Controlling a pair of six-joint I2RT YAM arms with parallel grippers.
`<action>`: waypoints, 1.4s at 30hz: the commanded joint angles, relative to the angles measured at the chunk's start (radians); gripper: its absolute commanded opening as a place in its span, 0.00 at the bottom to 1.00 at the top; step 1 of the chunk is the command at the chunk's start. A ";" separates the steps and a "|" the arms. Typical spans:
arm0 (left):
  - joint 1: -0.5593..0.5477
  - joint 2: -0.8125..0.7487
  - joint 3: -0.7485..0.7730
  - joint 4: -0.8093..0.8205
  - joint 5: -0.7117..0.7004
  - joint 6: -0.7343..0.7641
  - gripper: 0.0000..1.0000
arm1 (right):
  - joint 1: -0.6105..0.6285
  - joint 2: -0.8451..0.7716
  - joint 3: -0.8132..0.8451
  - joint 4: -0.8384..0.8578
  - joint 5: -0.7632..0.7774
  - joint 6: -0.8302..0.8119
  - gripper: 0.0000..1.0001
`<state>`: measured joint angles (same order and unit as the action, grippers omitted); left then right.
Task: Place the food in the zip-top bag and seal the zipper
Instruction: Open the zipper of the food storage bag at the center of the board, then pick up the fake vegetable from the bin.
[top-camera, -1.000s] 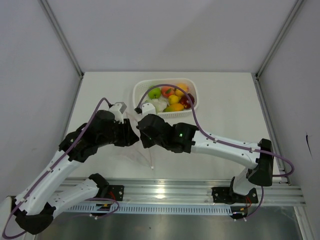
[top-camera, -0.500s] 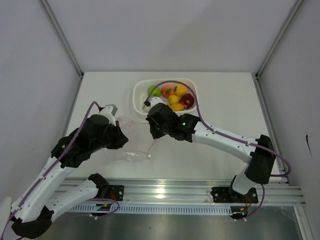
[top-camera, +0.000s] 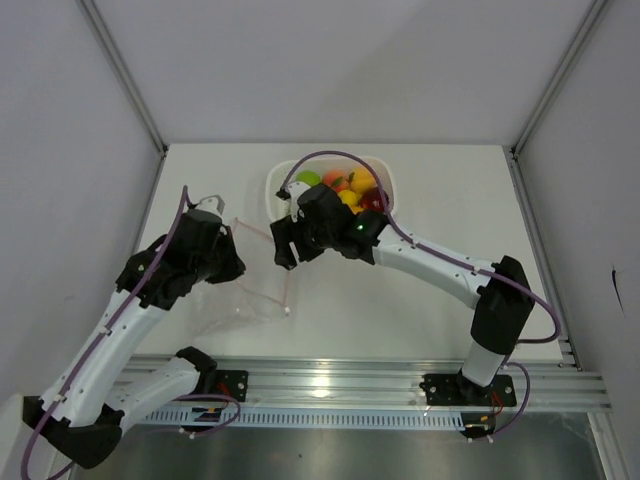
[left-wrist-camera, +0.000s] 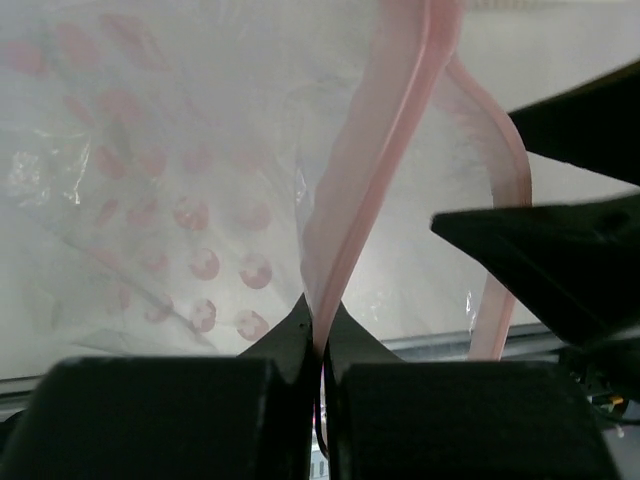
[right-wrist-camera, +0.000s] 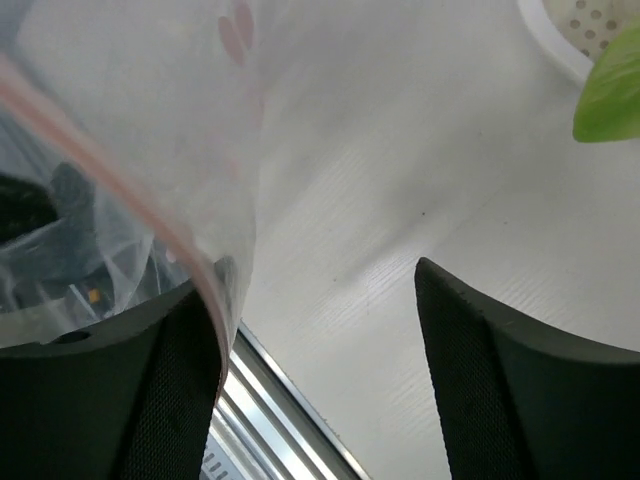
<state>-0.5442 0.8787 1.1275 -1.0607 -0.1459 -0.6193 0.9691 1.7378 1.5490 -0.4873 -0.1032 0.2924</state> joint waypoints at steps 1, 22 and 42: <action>0.091 0.029 -0.011 0.070 0.054 0.058 0.01 | -0.020 -0.052 0.062 0.049 -0.036 -0.035 0.76; 0.230 0.126 -0.052 0.192 0.226 0.121 0.01 | -0.290 0.268 0.347 0.013 -0.038 -0.159 0.84; 0.239 0.086 -0.117 0.228 0.266 0.112 0.01 | -0.291 0.563 0.540 -0.011 0.019 -0.407 0.98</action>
<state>-0.3153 0.9794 1.0214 -0.8677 0.0944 -0.5217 0.6712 2.2574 1.9999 -0.4919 -0.0937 -0.0658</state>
